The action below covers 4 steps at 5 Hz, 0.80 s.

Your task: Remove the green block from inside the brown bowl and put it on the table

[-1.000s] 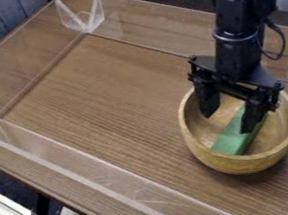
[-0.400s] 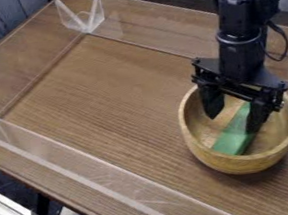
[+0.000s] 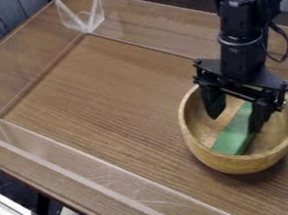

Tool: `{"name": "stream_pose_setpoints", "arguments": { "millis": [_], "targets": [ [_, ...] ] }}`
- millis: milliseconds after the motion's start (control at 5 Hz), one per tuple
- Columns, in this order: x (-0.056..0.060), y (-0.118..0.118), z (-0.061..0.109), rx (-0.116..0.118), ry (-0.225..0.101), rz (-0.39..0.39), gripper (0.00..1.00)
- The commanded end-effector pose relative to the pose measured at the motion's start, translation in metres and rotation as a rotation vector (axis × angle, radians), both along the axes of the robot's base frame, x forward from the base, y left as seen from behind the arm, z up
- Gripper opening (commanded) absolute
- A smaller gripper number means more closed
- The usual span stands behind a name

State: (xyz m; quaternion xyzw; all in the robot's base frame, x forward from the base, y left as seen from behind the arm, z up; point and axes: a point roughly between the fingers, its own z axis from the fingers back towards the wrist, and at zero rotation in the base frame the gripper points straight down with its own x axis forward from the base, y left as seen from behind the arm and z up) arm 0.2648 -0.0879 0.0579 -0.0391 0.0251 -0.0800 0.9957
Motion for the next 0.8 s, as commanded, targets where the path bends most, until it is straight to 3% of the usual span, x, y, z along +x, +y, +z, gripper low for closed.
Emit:
{"name": "stream_pose_setpoints", "arguments": {
  "millis": [0, 600],
  "targets": [
    [0.0056, -0.0037, 0.0088, -0.01, -0.044, 0.001, 1.0],
    [0.0055, -0.0031, 0.0077, -0.003, -0.053, 0.021, 1.0]
  ]
}}
